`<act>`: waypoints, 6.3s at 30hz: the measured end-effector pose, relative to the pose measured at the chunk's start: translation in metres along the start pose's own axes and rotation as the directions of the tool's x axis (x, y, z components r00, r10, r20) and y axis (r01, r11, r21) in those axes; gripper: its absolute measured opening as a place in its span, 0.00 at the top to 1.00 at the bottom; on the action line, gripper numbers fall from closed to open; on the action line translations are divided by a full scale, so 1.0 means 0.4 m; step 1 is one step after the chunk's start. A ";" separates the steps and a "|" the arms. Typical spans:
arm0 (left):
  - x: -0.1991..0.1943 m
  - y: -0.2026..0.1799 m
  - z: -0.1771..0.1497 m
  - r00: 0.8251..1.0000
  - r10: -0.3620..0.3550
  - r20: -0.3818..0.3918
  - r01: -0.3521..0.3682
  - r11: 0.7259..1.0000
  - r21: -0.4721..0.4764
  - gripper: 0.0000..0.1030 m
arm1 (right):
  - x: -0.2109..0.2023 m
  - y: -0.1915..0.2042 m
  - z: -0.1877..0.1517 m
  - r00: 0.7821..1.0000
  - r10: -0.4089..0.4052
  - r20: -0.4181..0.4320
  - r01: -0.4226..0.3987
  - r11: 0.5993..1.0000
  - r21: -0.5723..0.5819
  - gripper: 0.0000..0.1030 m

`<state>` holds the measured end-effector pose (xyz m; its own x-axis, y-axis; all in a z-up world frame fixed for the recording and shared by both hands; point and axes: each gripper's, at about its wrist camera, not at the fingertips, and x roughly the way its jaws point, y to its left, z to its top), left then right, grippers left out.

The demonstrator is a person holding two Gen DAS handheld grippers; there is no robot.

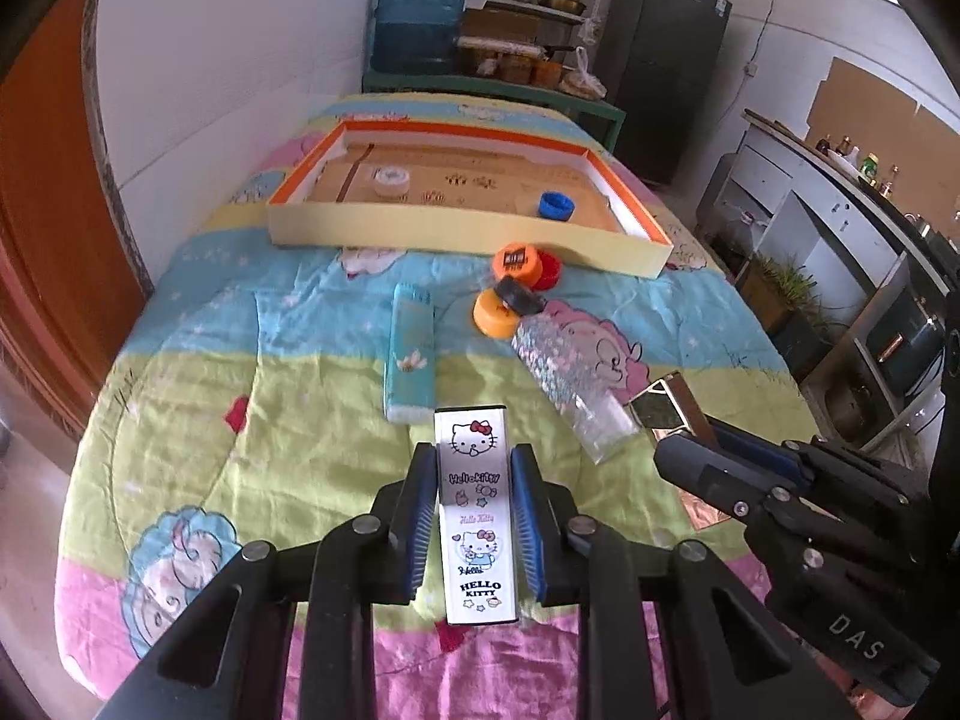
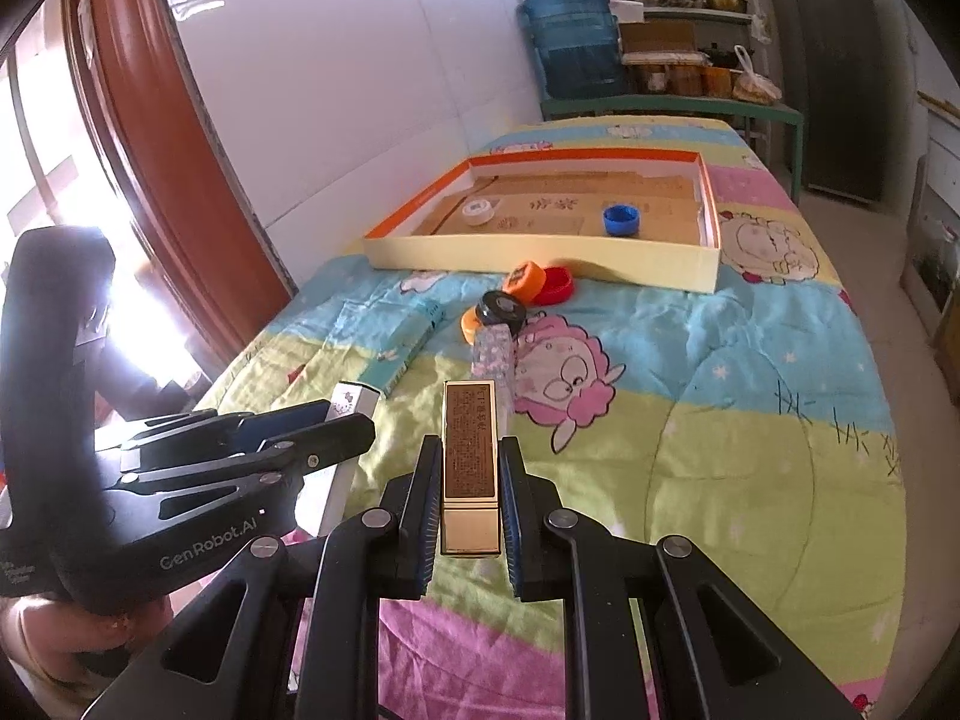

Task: Organize rigid objects
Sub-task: 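Carry the Hello Kitty box with the left tool while the right tool carries the gold box into the tray, then lower and open the left tool on the cardboard while the right tool releases the gold box, then withdraw both open tools from the tray toward the items on the quilt, then grasp the light-blue lighter with the left tool while the right tool grasps the clear floral tube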

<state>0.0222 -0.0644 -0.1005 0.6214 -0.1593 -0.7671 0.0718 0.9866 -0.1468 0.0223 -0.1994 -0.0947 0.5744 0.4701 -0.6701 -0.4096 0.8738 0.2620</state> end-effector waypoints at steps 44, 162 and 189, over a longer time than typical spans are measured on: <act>0.012 0.090 0.285 0.985 -0.018 0.173 0.004 0.997 0.080 0.76 | 0.091 -0.025 0.270 0.989 -0.127 0.071 0.127 0.992 0.011 0.82; 0.113 0.113 0.369 0.986 -0.064 0.152 0.051 0.995 0.086 0.43 | 0.170 -0.093 0.276 0.979 -0.204 -0.025 0.205 0.978 0.045 0.57; 0.112 0.111 0.166 0.998 -0.043 0.055 0.037 0.994 0.103 0.43 | 0.209 0.025 0.096 0.970 -0.199 -0.138 0.194 0.980 -0.050 0.80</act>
<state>0.1048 -0.0254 -0.0998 0.6594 -0.1996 -0.7248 0.1750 0.9784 -0.1103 0.0934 -0.1465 -0.1216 0.5408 0.2652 -0.7982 -0.3253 0.9411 0.0923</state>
